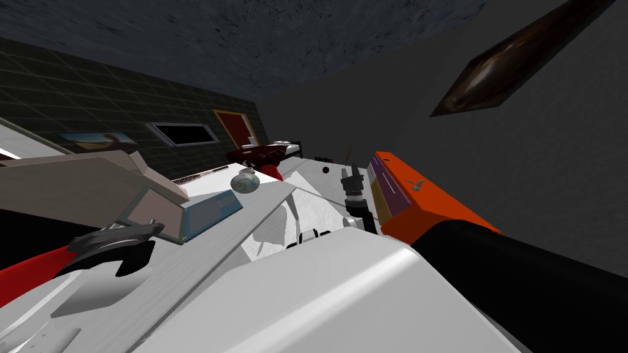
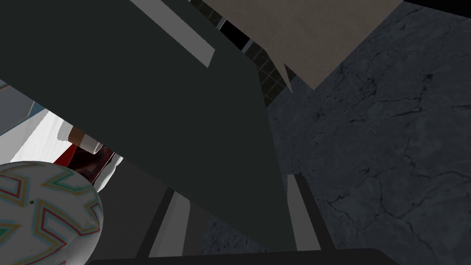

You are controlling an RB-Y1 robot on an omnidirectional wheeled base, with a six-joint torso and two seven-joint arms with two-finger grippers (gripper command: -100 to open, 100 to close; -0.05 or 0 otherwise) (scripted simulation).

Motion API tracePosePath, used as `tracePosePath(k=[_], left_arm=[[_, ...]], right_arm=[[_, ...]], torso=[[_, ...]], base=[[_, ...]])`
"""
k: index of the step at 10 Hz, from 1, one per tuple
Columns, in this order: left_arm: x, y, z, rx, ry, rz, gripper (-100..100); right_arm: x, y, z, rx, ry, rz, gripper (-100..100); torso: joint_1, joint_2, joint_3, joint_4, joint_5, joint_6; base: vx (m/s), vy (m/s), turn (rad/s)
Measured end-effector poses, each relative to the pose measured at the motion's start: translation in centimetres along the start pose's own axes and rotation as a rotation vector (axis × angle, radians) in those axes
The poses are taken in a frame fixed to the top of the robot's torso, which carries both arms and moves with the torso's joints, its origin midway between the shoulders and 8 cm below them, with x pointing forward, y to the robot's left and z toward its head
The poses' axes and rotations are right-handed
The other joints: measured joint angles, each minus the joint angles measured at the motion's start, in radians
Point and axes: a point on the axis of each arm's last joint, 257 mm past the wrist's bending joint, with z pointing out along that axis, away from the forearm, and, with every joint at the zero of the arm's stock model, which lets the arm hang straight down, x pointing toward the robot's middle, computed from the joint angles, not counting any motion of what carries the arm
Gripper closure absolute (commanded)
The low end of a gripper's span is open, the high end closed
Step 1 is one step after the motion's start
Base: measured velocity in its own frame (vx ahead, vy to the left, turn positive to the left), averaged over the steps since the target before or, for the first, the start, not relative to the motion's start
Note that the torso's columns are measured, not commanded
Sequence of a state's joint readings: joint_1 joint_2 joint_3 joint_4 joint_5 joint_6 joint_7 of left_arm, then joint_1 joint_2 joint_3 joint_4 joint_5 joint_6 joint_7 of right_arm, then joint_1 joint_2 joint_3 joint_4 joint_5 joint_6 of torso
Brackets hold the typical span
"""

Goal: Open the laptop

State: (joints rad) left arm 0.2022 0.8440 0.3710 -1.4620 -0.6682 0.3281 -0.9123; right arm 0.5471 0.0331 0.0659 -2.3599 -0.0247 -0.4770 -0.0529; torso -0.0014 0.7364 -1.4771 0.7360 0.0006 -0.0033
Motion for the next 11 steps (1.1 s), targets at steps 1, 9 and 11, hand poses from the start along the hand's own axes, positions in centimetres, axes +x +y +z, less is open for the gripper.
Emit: tracePosePath(k=[1,9,11], left_arm=[[-0.7,-0.5,-0.3,0.017,-0.021,0.002,100],[0.2,-0.8,-1.7,0.023,-0.023,0.279,100],[0.5,-0.9,-2.1,0.025,-0.025,0.355,100]], right_arm=[[0.0,0.0,0.0,0.000,0.000,0.000,0],[0.0,0.0,0.0,0.000,0.000,0.000,0],[0.0,0.0,0.0,0.000,0.000,0.000,0]], torso=[[0.002,0.003,0.002,0.001,0.001,0.001],[0.003,-0.002,-0.001,0.001,0.000,0.005],[0.000,0.001,0.000,0.002,-0.002,0.004]], base=[[0.058,-0.057,0.072],[0.085,-0.037,-0.037],[0.055,-0.031,-0.020]])
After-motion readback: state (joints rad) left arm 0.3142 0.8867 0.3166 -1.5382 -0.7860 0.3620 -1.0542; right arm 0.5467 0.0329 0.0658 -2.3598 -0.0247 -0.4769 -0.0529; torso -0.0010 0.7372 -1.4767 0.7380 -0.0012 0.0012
